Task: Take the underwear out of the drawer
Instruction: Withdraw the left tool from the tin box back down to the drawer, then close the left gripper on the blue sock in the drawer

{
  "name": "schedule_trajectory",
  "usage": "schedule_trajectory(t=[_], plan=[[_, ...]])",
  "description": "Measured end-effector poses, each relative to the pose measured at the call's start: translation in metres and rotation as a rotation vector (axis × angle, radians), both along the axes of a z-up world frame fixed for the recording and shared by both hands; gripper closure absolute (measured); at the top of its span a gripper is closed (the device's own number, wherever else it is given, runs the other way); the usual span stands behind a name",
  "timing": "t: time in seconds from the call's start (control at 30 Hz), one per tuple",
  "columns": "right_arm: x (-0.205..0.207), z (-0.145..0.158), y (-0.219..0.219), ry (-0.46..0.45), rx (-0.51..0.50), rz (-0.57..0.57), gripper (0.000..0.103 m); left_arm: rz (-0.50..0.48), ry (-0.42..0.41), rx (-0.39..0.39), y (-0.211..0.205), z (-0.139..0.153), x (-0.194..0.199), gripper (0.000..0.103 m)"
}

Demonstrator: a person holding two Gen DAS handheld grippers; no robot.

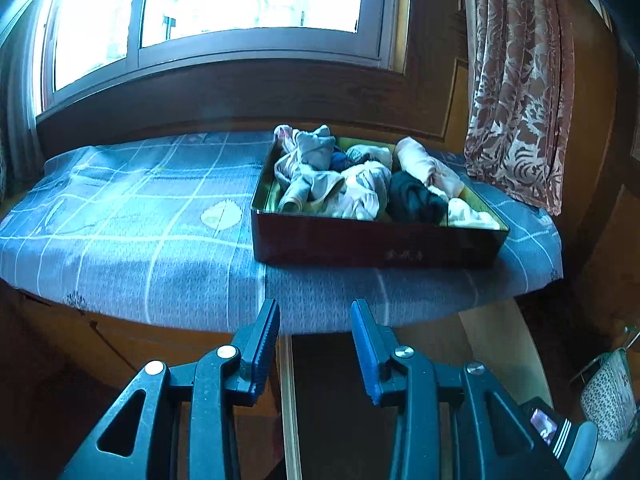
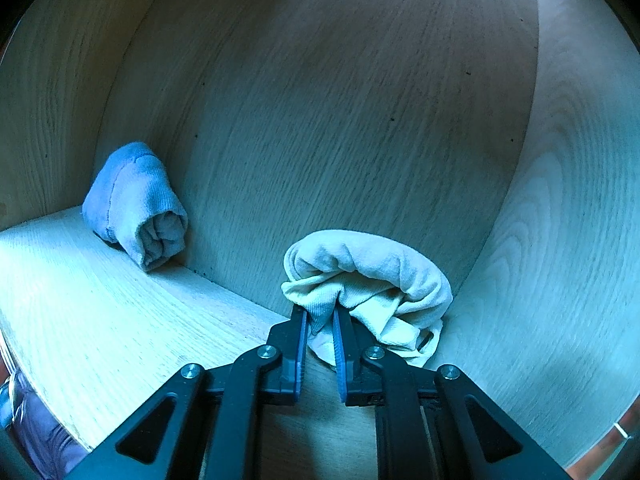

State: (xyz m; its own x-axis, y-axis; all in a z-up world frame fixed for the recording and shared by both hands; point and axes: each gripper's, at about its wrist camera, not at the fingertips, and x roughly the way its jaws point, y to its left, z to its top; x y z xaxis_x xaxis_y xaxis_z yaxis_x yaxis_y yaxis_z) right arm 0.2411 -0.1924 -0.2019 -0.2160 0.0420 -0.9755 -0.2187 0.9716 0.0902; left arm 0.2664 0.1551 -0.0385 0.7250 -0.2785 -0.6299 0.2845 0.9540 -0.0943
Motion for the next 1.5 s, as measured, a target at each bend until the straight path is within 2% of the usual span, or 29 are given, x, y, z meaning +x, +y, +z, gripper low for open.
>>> schedule_trajectory(t=[0.2,0.37,0.53,0.87,1.1,1.5], plan=[[0.000,0.003,0.002,-0.044,-0.009,0.008,0.098,-0.034,0.031,0.022,0.000,-0.014,-0.017,0.066],[-0.004,0.010,0.005,-0.120,-0.013,0.005,0.099,-0.059,0.075,0.037,-0.004,-0.031,-0.030,0.066],[-0.009,0.011,0.006,-0.142,-0.010,0.001,0.099,-0.092,0.111,0.059,-0.010,-0.045,-0.041,0.066],[-0.012,0.013,0.004,-0.155,0.001,0.004,0.099,-0.314,0.235,0.170,-0.050,-0.080,-0.065,0.066],[-0.018,0.026,-0.001,-0.180,-0.003,0.004,0.099,-0.321,0.304,0.176,-0.053,-0.100,-0.069,0.066],[-0.028,0.072,-0.016,-0.307,0.016,-0.075,0.100,-0.315,0.325,0.199,-0.044,-0.119,-0.079,0.066]])
